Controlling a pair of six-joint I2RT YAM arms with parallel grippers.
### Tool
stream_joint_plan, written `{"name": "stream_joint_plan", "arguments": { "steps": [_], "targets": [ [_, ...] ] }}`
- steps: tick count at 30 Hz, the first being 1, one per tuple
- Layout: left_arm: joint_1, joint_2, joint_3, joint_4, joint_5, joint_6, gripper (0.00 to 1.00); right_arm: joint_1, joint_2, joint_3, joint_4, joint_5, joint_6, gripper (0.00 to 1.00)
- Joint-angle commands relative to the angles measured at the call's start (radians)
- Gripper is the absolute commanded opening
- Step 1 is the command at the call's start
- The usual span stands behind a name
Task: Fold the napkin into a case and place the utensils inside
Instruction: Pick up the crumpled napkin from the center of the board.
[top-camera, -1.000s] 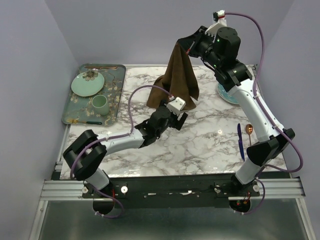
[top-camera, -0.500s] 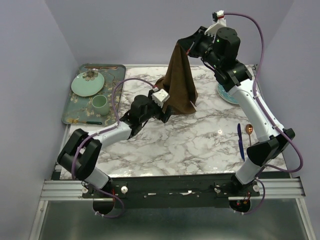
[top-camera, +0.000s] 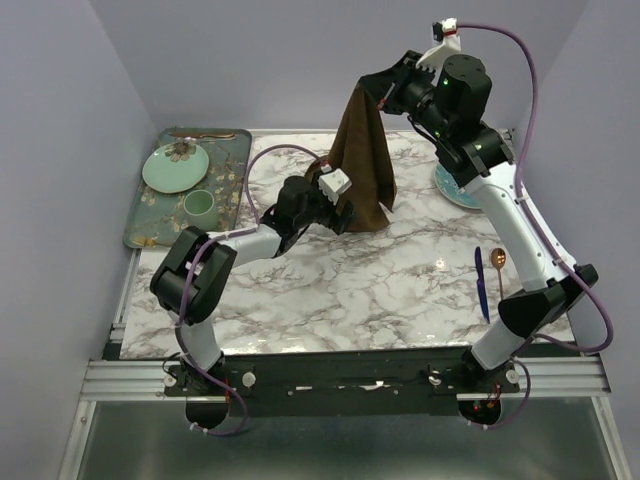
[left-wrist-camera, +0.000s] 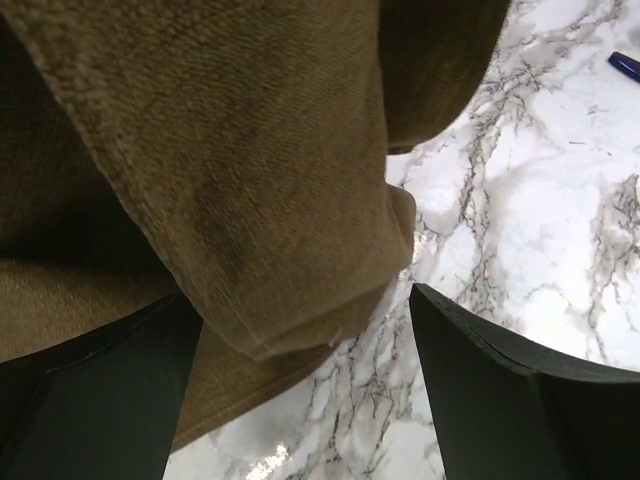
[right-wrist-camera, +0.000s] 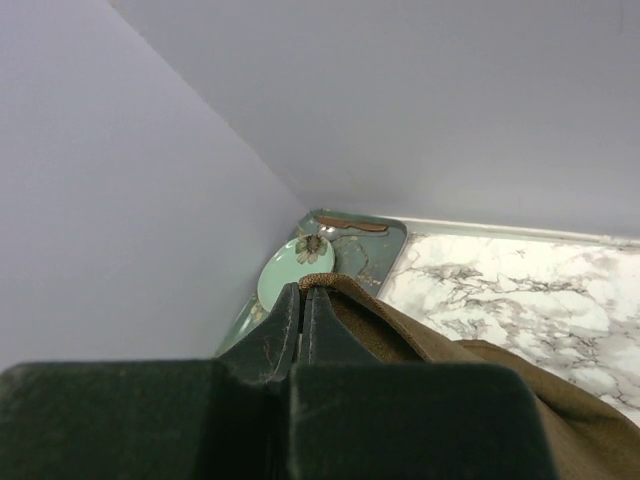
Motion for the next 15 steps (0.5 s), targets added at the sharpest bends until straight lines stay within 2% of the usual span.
{"name": "stream_joint_plan", "arguments": {
  "steps": [1, 5, 6, 7, 8, 10, 11, 13, 14, 15],
  "targets": [
    [0.003, 0.048, 0.06, 0.067, -0.029, 0.017, 0.88, 0.006, -0.044, -0.002, 0.037, 0.008, -0.017, 0.01],
    [0.005, 0.022, 0.057, 0.045, 0.02, 0.001, 0.65, -0.001, -0.049, 0.005, 0.037, 0.033, -0.035, 0.01],
    [0.006, 0.008, 0.053, 0.026, 0.046, 0.0, 0.51, -0.004, -0.054, 0.005, 0.037, 0.043, -0.046, 0.01],
    [0.008, -0.01, 0.05, 0.0, 0.066, -0.002, 0.45, -0.011, -0.054, 0.005, 0.037, 0.051, -0.052, 0.01],
    [0.014, -0.054, 0.051, -0.074, 0.092, -0.003, 0.3, -0.027, -0.058, 0.005, 0.036, 0.057, -0.055, 0.01],
    [0.045, -0.105, 0.069, -0.174, 0.144, -0.029, 0.14, -0.048, -0.072, 0.008, 0.029, 0.062, -0.075, 0.01],
    [0.054, -0.162, 0.079, -0.29, 0.144, -0.028, 0.0, -0.071, -0.078, 0.007, 0.025, 0.063, -0.086, 0.01],
    [0.072, -0.22, 0.127, -0.426, 0.098, 0.027, 0.0, -0.093, -0.106, -0.004, 0.023, 0.062, -0.136, 0.01],
    [0.077, -0.275, 0.154, -0.574, 0.092, 0.062, 0.0, -0.111, -0.119, -0.015, 0.023, 0.062, -0.159, 0.01],
    [0.085, -0.297, 0.183, -0.65, 0.093, 0.096, 0.0, -0.122, -0.132, -0.038, 0.022, 0.062, -0.204, 0.01]
  ]
}}
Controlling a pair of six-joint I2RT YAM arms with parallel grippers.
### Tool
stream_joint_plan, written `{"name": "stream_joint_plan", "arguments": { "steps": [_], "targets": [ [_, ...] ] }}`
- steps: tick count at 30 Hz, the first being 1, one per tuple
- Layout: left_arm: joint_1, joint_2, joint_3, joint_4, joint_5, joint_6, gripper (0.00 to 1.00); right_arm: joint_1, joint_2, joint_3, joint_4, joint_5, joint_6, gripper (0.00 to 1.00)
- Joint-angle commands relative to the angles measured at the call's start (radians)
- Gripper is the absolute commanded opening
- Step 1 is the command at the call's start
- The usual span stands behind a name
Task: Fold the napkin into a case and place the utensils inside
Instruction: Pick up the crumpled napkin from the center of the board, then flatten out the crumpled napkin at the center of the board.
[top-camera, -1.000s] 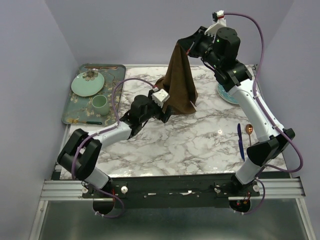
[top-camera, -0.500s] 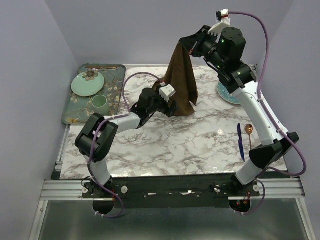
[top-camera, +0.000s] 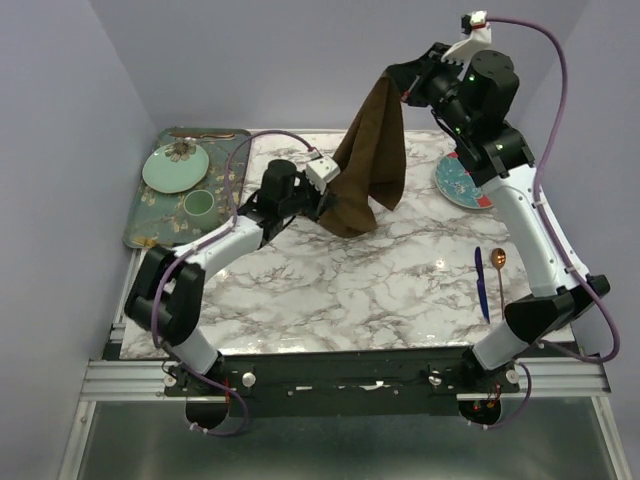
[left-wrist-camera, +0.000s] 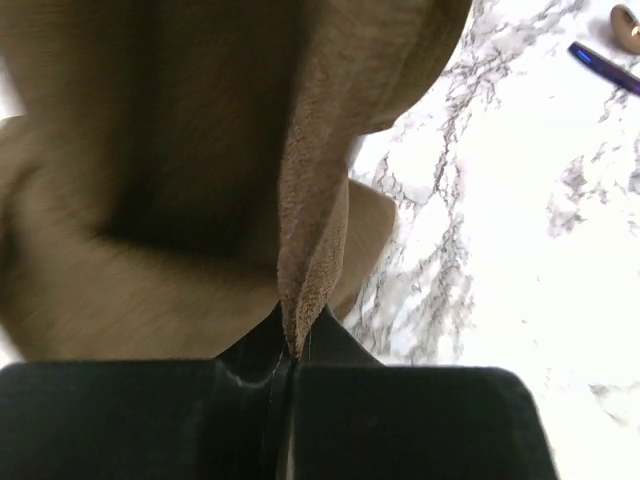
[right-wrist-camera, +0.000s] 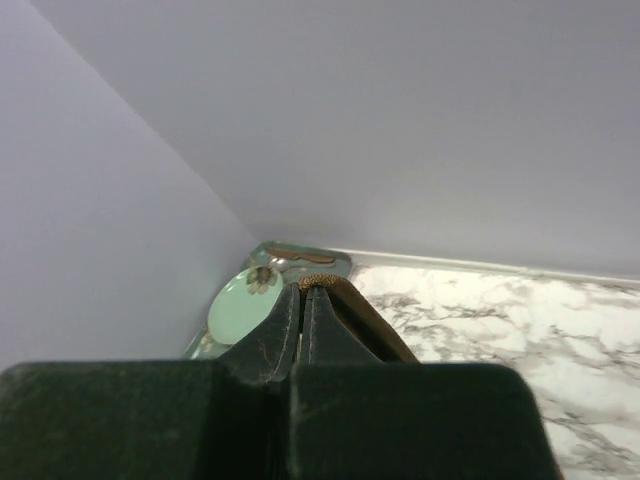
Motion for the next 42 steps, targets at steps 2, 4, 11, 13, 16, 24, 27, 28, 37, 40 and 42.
{"name": "stream_joint_plan", "arguments": {
  "steps": [2, 4, 11, 13, 16, 24, 27, 28, 37, 40, 42],
  "targets": [
    [0.045, -0.211, 0.232, -0.59, -0.019, 0.184, 0.0, -0.091, -0.135, -0.064, 0.023, 0.025, -0.172, 0.01],
    [0.052, -0.217, 0.374, -0.73, -0.042, 0.255, 0.0, -0.113, -0.161, -0.095, 0.017, -0.026, -0.244, 0.01],
    [0.074, -0.325, 0.579, -1.127, -0.162, 0.4, 0.0, -0.141, -0.314, -0.127, -0.095, -0.067, -0.448, 0.01],
    [0.074, -0.376, 0.561, -1.151, -0.195, 0.399, 0.0, -0.141, -0.377, -0.141, -0.188, -0.101, -0.448, 0.01],
    [0.074, -0.478, 0.512, -1.149, -0.224, 0.383, 0.0, -0.141, -0.446, -0.183, -0.291, -0.13, -0.428, 0.01],
    [0.078, -0.358, 0.555, -0.996, -0.416, 0.326, 0.0, -0.141, -0.345, -0.164, -0.263, -0.015, -0.382, 0.01],
    [0.097, -0.217, 0.654, -0.898, -0.505, 0.317, 0.0, -0.151, -0.209, -0.071, -0.212, 0.036, -0.381, 0.01],
    [0.109, -0.177, 0.731, -0.878, -0.52, 0.313, 0.0, -0.153, -0.169, 0.005, -0.204, 0.036, -0.376, 0.01],
    [0.216, 0.245, 1.349, -0.731, -0.483, 0.28, 0.0, -0.197, 0.247, 0.557, -0.106, 0.046, -0.362, 0.01],
    [0.216, 0.243, 1.336, -0.629, -0.444, 0.311, 0.0, -0.208, 0.194, 0.462, 0.018, 0.002, -0.368, 0.01],
    [0.216, 0.219, 1.311, -0.612, -0.429, 0.329, 0.0, -0.211, 0.161, 0.367, 0.035, -0.009, -0.371, 0.01]
  ]
}}
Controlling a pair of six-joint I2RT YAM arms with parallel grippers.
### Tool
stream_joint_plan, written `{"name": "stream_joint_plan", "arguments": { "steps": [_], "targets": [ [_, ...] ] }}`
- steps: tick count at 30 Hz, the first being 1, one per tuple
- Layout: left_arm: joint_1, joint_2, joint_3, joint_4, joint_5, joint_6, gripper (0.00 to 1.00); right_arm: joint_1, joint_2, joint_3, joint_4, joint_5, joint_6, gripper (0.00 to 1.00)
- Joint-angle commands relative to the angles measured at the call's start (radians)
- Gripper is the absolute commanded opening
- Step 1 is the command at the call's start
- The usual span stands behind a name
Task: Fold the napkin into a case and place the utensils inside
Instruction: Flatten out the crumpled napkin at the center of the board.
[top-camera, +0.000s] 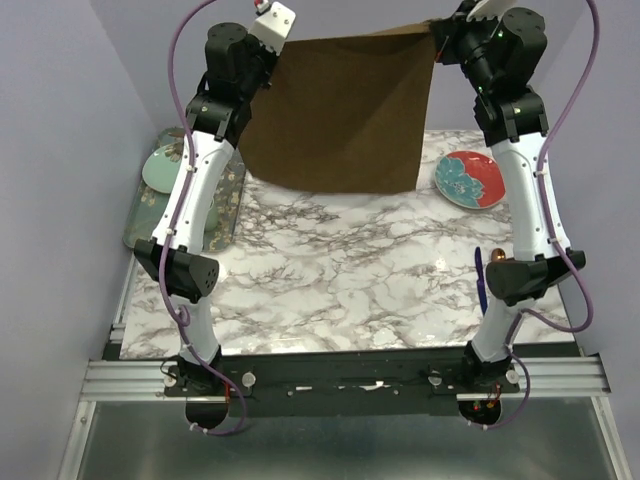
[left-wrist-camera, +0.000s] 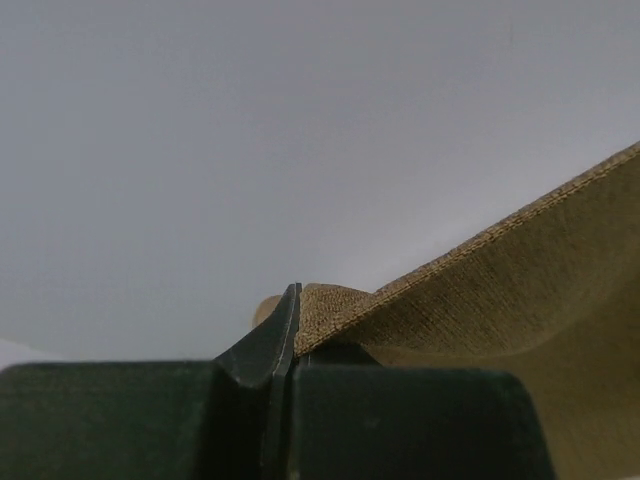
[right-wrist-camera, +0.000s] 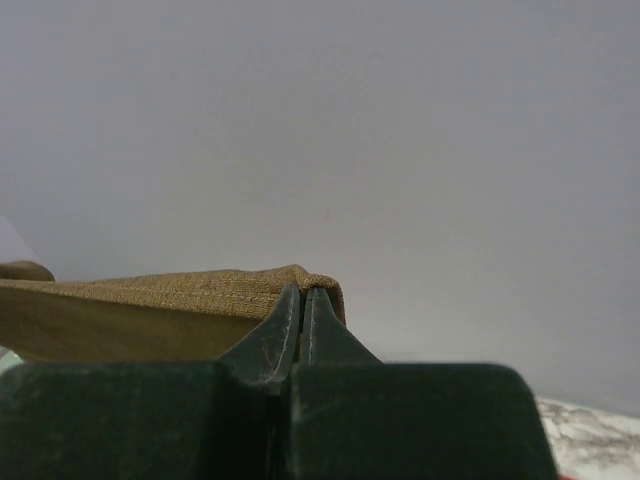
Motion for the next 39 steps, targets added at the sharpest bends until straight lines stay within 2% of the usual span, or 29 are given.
{"name": "stream_joint_plan", "arguments": {
  "steps": [1, 3, 4, 7, 8, 10, 11, 17, 19, 20, 21, 22, 23, 24, 25, 26, 27, 30, 32, 33, 35, 39],
  "targets": [
    [0.002, -0.076, -0.041, 0.131, 0.055, 0.055, 0.0, -0.022, -0.124, -0.143, 0.175, -0.026, -0.011, 0.01],
    [0.002, -0.147, -0.134, 0.117, 0.098, 0.092, 0.0, -0.02, -0.202, -0.247, 0.175, -0.037, -0.019, 0.01],
    [0.002, -0.18, -0.27, 0.112, 0.122, 0.123, 0.0, -0.022, -0.234, -0.381, 0.174, -0.054, -0.023, 0.01],
    [0.001, -0.335, -0.519, 0.115, 0.229, 0.195, 0.0, -0.022, -0.36, -0.595, 0.163, -0.098, -0.062, 0.01],
    [-0.004, -0.37, -0.679, 0.108, 0.251, 0.239, 0.0, -0.022, -0.386, -0.737, 0.154, -0.111, -0.072, 0.01],
    [-0.04, -0.469, -0.835, 0.106, 0.254, 0.273, 0.0, -0.022, -0.451, -0.849, 0.094, -0.118, -0.115, 0.01],
    [-0.054, -0.522, -0.975, 0.097, 0.254, 0.29, 0.0, -0.023, -0.471, -0.958, 0.071, -0.122, -0.131, 0.01],
    [-0.264, -0.618, -1.389, 0.08, 0.208, 0.333, 0.0, -0.026, -0.58, -1.271, -0.044, -0.082, -0.166, 0.01],
    [-0.322, -0.601, -1.444, 0.076, 0.187, 0.284, 0.05, -0.026, -0.6, -1.367, -0.064, -0.08, -0.175, 0.01],
    [-0.329, -0.592, -1.472, 0.053, 0.193, 0.258, 0.1, -0.028, -0.601, -1.39, -0.075, -0.094, -0.184, 0.01],
    [-0.327, -0.59, -1.474, 0.024, 0.214, 0.235, 0.24, -0.026, -0.591, -1.398, -0.145, -0.123, -0.215, 0.3],
    [-0.327, -0.596, -1.469, -0.013, 0.239, 0.215, 0.29, -0.025, -0.577, -1.385, -0.194, -0.143, -0.217, 0.46],
    [-0.318, -0.637, -1.46, -0.097, 0.31, 0.215, 0.38, -0.026, -0.564, -1.38, -0.243, -0.154, -0.223, 0.64],
    [-0.315, -0.671, -1.457, -0.137, 0.347, 0.218, 0.54, -0.026, -0.57, -1.38, -0.3, -0.17, -0.256, 0.84],
    [-0.312, -0.711, -1.454, -0.171, 0.378, 0.216, 0.62, -0.026, -0.586, -1.383, -0.319, -0.192, -0.27, 0.95],
    [-0.311, -0.755, -1.455, -0.226, 0.438, 0.213, 0.68, -0.025, -0.604, -1.381, -0.337, -0.206, -0.287, 1.0],
    [-0.311, -0.835, -1.452, -0.257, 0.461, 0.212, 0.78, -0.028, -0.635, -1.378, -0.358, -0.224, -0.336, 1.0],
    [-0.294, -0.926, -1.439, -0.328, 0.487, 0.161, 0.84, -0.026, -0.621, -1.331, -0.377, -0.269, -0.399, 1.0],
    [-0.257, -0.92, -1.438, -0.348, 0.489, 0.131, 0.83, -0.028, -0.566, -1.265, -0.386, -0.293, -0.412, 1.0],
    [-0.199, -0.89, -1.442, -0.349, 0.501, 0.109, 0.8, -0.026, -0.536, -1.244, -0.403, -0.309, -0.437, 0.98],
    [-0.141, -0.847, -1.442, -0.336, 0.515, 0.089, 0.77, -0.026, -0.424, -1.198, -0.429, -0.335, -0.465, 0.92],
    [-0.045, -0.709, -1.428, -0.273, 0.504, 0.005, 0.7, -0.026, -0.243, -1.102, -0.481, -0.293, -0.503, 0.78]
  ]
}}
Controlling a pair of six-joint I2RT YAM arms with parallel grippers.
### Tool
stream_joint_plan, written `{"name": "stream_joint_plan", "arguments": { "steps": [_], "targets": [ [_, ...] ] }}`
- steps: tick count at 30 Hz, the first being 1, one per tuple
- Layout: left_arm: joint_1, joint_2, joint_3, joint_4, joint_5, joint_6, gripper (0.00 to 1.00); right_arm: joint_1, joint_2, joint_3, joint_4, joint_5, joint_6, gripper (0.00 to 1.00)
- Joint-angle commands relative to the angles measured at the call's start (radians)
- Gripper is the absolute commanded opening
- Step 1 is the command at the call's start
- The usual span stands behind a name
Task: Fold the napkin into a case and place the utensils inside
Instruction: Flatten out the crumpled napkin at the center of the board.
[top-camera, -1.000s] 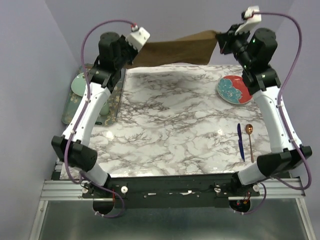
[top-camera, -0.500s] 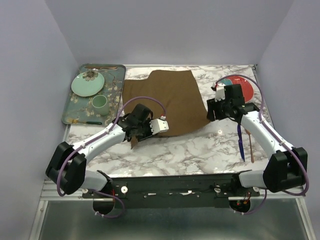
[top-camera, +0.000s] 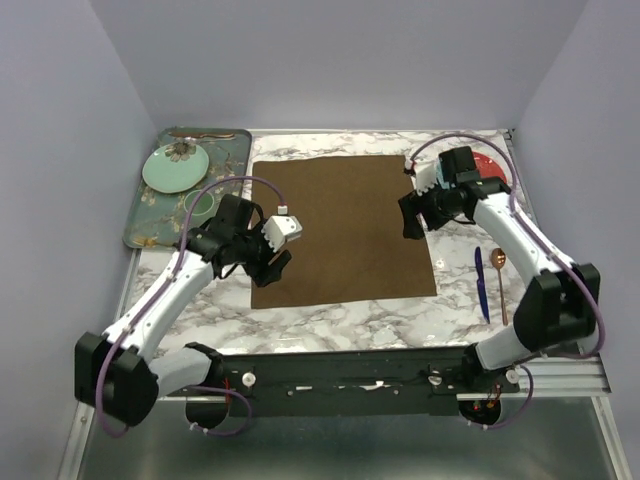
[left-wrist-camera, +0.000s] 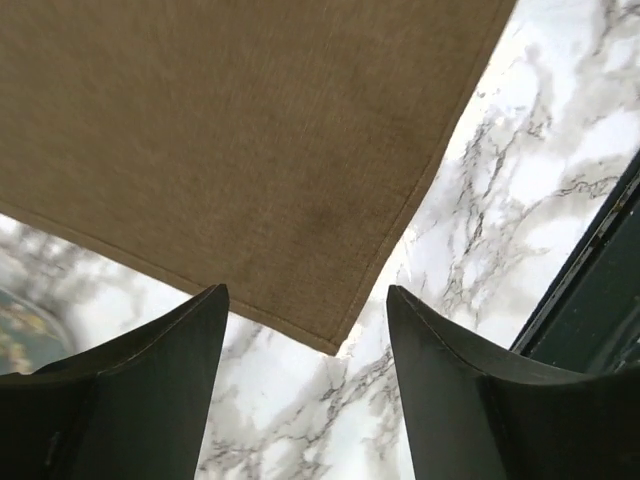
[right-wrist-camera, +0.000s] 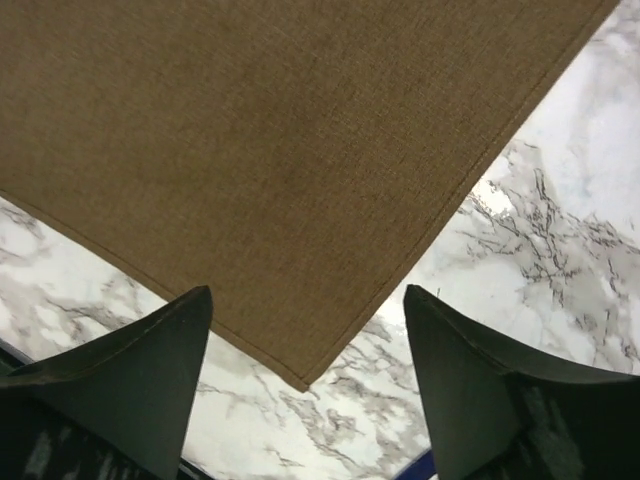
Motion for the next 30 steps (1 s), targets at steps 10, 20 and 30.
{"name": "stream_joint_plan", "arguments": {
  "steps": [10, 20, 30],
  "targets": [
    [0.098, 0.385, 0.014, 0.107, -0.081, -0.13, 0.6, -0.002, 0.322, 0.007, -0.099, 0.071, -0.139, 0.66],
    [0.006, 0.453, -0.052, 0.107, -0.168, -0.072, 0.46, 0.027, 0.328, -0.14, -0.096, 0.099, -0.157, 0.58],
    [-0.099, 0.412, -0.11, 0.033, -0.223, -0.04, 0.32, 0.044, 0.276, -0.28, -0.156, 0.09, -0.183, 0.54]
  ]
}}
